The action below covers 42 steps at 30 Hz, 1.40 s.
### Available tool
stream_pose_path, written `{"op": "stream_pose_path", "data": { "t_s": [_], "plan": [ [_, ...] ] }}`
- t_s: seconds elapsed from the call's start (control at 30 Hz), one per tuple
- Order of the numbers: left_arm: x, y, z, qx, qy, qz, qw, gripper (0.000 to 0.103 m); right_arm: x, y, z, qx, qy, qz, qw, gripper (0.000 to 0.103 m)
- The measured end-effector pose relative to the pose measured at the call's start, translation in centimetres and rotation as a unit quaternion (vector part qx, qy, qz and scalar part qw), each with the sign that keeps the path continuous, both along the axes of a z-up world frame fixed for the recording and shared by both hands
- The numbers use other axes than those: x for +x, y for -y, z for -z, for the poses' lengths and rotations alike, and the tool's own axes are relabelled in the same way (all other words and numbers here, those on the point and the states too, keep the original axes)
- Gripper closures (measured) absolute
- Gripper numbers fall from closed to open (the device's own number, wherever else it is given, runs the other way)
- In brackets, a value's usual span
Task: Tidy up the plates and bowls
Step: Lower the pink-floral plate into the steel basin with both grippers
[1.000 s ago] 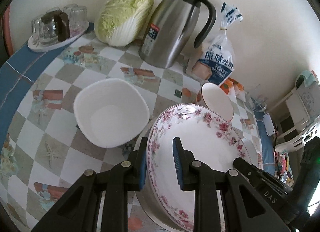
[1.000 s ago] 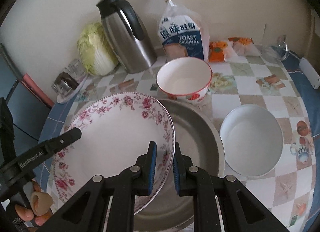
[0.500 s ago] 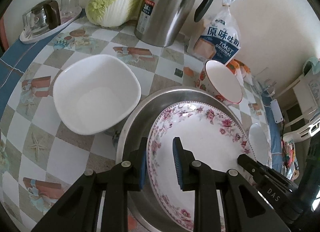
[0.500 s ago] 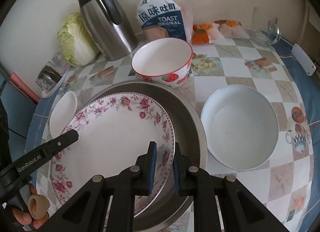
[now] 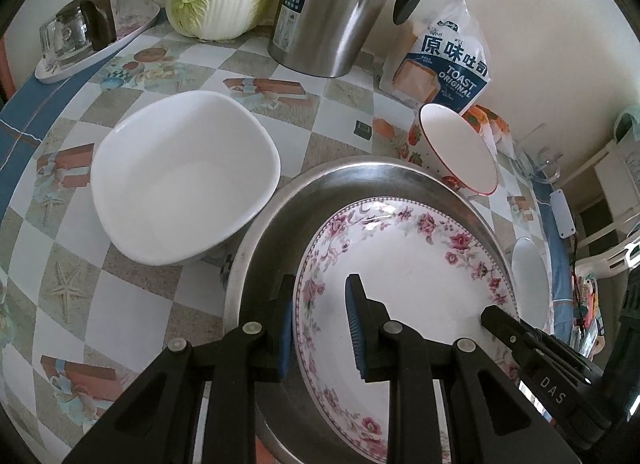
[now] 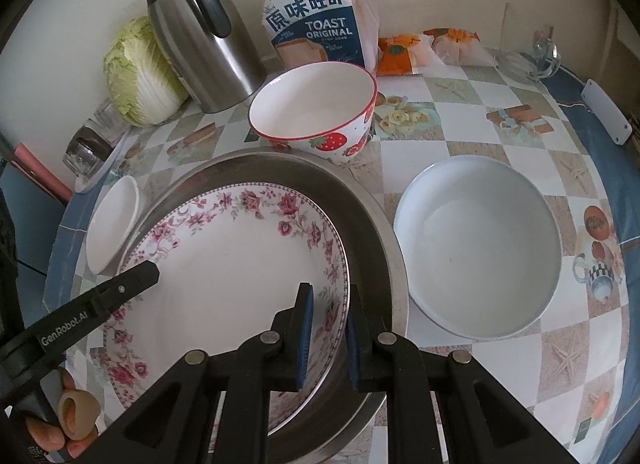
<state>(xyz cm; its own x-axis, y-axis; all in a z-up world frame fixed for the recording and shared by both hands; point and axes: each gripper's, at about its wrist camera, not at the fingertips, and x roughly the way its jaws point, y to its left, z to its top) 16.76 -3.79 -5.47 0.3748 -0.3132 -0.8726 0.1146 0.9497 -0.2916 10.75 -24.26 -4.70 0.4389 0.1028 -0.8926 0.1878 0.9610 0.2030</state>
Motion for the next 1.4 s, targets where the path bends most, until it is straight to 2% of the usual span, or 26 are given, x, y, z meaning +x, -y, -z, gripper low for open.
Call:
{"op": "stream_pose_path", "data": {
  "t_s": [0.5,1.4],
  "plan": [
    [0.2,0.4,0.6,0.016,-0.008,0.004,0.9998,0.078,0.3,-0.3,0.5,-0.005,-0.009,-0.001,1.000,0.085],
    [0.5,1.2,0.7,0.055,-0.002,0.013,0.9984,0.076,0.7,-1.3,1.0,-0.049,-0.012,-0.005,0.999,0.082]
  ]
}}
